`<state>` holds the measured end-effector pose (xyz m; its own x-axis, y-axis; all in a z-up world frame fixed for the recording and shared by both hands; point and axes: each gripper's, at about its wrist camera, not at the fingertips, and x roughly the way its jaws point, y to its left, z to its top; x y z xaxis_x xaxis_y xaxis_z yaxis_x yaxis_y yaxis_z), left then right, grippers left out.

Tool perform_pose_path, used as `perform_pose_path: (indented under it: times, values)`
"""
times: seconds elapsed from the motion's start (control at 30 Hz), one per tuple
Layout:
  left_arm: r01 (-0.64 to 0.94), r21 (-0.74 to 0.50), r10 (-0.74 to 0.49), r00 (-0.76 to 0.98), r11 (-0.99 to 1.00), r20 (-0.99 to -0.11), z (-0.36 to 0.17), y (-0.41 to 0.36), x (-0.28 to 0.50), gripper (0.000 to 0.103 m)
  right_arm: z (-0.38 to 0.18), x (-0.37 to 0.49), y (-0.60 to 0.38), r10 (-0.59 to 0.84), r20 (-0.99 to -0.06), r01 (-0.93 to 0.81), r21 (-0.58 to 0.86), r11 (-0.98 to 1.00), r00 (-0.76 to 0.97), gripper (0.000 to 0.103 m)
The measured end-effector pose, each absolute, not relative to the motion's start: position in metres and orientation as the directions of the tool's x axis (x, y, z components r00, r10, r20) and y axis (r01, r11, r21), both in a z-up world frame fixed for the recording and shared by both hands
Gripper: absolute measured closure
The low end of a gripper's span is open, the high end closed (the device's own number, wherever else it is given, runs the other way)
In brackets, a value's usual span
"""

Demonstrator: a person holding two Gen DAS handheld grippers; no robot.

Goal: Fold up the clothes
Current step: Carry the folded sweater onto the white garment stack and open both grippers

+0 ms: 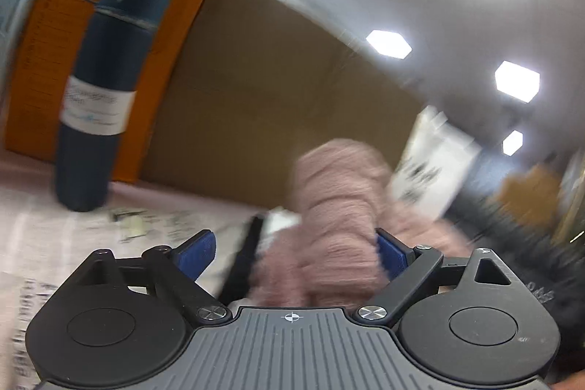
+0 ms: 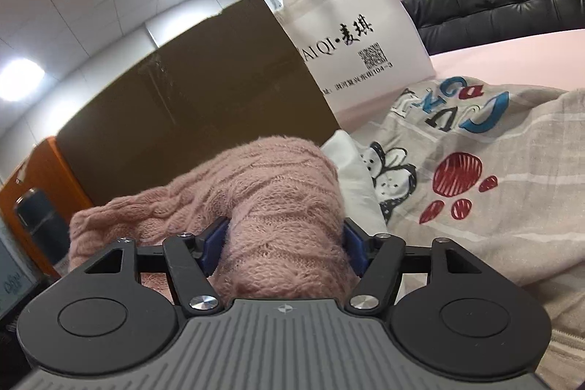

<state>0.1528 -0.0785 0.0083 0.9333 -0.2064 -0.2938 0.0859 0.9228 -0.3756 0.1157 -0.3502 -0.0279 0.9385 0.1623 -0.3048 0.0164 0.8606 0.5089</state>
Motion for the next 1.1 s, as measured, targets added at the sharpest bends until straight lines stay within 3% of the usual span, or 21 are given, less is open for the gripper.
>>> perform_pose_path:
  times: [0.13, 0.3, 0.37, 0.47, 0.53, 0.6, 0.9, 1.1]
  values:
    - [0.012, -0.383, -0.186, 0.888, 0.924, -0.42, -0.006, -0.073, 0.173, 0.006, -0.035, 0.123, -0.345, 0.156, -0.372, 0.042, 0.474, 0.879, 0.915, 0.032]
    - [0.007, -0.376, -0.178, 0.889, 0.927, -0.423, -0.007, -0.073, 0.168, 0.005, -0.037, 0.126, -0.339, 0.148, -0.393, 0.044, 0.438, 0.898, 0.908, 0.028]
    - [0.017, -0.392, -0.187, 0.897, 0.92, -0.4, -0.007, -0.07, 0.164, 0.005, -0.037, 0.125, -0.341, 0.163, -0.375, 0.029, 0.457, 0.889, 0.912, 0.025]
    - [0.033, -0.414, -0.2, 0.908, 0.91, -0.368, -0.004, -0.066, 0.155, 0.005, -0.034, 0.115, -0.348, 0.175, -0.274, -0.018, 0.494, 0.869, 0.946, 0.021]
    - [0.046, -0.418, -0.208, 0.913, 0.907, -0.352, 0.001, -0.066, 0.149, 0.005, -0.031, 0.106, -0.351, 0.153, -0.196, -0.037, 0.495, 0.868, 0.969, 0.01]
    - [0.051, -0.418, -0.21, 0.915, 0.907, -0.345, 0.008, -0.066, 0.146, 0.005, -0.029, 0.099, -0.353, 0.125, -0.129, -0.047, 0.49, 0.871, 0.984, 0.005]
    - [0.048, -0.37, -0.191, 0.913, 0.928, -0.361, 0.031, -0.044, 0.104, 0.005, -0.022, 0.083, -0.348, 0.117, -0.057, -0.078, 0.459, 0.885, 0.992, 0.0]
    - [0.053, -0.23, -0.138, 0.918, 0.972, -0.371, 0.044, -0.036, 0.065, 0.001, -0.009, 0.046, -0.313, 0.169, -0.128, -0.113, 0.363, 0.925, 0.977, 0.0]
